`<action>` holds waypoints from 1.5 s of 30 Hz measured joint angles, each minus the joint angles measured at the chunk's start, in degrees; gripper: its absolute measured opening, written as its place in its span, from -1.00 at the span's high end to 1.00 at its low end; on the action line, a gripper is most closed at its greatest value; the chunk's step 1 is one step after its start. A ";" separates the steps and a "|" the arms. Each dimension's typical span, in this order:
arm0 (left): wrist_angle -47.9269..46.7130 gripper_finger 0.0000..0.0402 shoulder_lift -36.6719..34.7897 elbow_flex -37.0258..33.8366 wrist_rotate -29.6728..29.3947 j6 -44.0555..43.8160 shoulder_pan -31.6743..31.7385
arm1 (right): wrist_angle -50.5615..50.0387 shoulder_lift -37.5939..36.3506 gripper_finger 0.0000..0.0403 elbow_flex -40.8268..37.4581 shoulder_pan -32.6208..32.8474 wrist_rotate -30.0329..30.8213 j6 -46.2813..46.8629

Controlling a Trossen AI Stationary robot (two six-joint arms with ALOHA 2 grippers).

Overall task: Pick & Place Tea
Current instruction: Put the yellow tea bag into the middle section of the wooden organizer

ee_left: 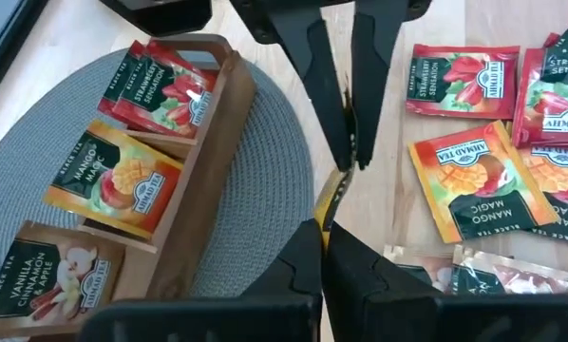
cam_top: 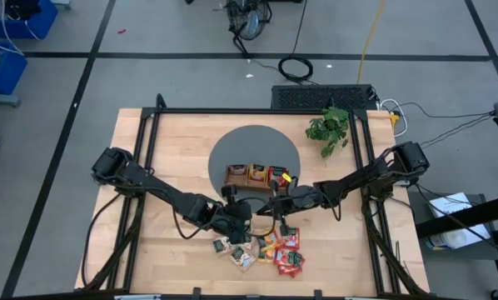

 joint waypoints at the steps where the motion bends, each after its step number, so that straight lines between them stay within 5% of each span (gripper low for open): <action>1: -0.04 0.97 0.00 0.00 0.00 0.02 0.00 | -0.04 0.00 0.99 0.00 -0.07 0.12 0.06; 16: -13.67 0.39 -6.22 0.00 -4.54 -8.63 -5.98 | -2.56 -0.90 1.00 -0.04 -1.82 9.26 -1.90; 20: -14.65 0.52 -6.47 -1.46 -11.93 -11.94 -12.67 | -3.26 -3.68 1.00 -0.77 -3.82 10.11 -3.85; 23: -12.77 0.76 -6.47 -4.64 -15.05 -13.79 -17.40 | -3.02 -6.55 1.00 -2.27 -7.39 4.88 -4.22; 28: 1.53 0.95 -6.47 -13.29 -23.50 -10.24 -21.37 | 0.00 -8.92 1.00 -5.12 -14.92 -2.32 -0.51; 34: 19.53 0.98 -6.45 -21.94 -21.96 -0.85 -19.94 | 0.56 -7.04 1.00 -5.13 -18.71 -3.22 1.44; 45: 22.40 0.98 -6.45 -23.82 -19.12 -0.10 -18.51 | 5.15 0.67 1.00 -5.09 -20.74 -3.04 4.90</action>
